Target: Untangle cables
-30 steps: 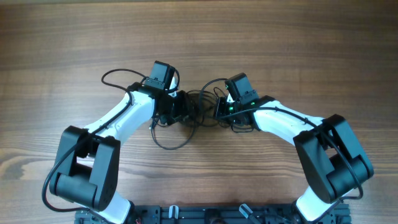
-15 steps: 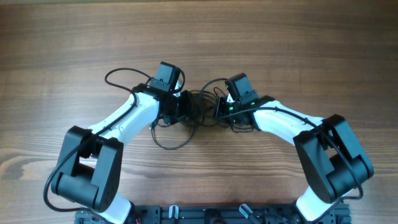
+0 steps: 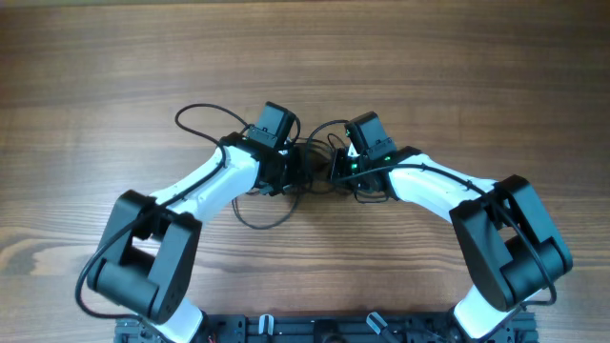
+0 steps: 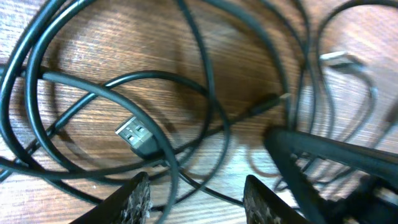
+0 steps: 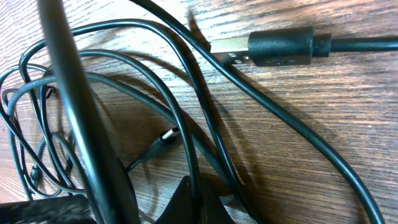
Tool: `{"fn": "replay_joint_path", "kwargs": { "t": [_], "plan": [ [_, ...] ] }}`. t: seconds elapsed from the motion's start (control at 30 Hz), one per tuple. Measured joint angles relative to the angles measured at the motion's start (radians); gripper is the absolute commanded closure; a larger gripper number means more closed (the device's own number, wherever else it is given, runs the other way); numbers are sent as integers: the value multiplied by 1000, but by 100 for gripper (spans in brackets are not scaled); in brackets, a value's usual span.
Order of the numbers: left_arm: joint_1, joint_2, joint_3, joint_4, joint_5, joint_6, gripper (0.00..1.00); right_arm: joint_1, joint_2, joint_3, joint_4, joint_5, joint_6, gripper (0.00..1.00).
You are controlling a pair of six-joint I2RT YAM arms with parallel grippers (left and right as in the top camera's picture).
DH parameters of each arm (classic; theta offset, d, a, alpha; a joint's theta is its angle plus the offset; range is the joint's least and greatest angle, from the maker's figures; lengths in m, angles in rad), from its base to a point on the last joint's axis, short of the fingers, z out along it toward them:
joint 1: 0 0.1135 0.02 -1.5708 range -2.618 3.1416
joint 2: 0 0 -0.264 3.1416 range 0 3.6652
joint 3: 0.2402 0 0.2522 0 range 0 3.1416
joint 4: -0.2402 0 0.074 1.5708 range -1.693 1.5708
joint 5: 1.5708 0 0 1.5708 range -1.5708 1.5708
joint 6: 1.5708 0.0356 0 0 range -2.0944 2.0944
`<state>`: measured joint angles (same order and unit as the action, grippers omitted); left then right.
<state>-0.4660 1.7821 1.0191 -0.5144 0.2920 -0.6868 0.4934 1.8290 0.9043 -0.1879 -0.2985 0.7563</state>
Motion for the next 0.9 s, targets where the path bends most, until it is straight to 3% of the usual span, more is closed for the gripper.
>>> {"fn": "replay_joint_path", "kwargs": {
  "t": [0.1,0.27,0.63,0.9],
  "plan": [
    [0,28,0,0,0,-3,62,0,0,0,0,0,0,95],
    [0,30,0,1,-7,-10,96,0,0,0,0,0,0,95],
    [43,11,0,0,-3,0,96,0,0,0,0,0,0,95],
    [222,-201,0,0,132,28,96,0,0,0,0,0,0,95]
  ]
}}
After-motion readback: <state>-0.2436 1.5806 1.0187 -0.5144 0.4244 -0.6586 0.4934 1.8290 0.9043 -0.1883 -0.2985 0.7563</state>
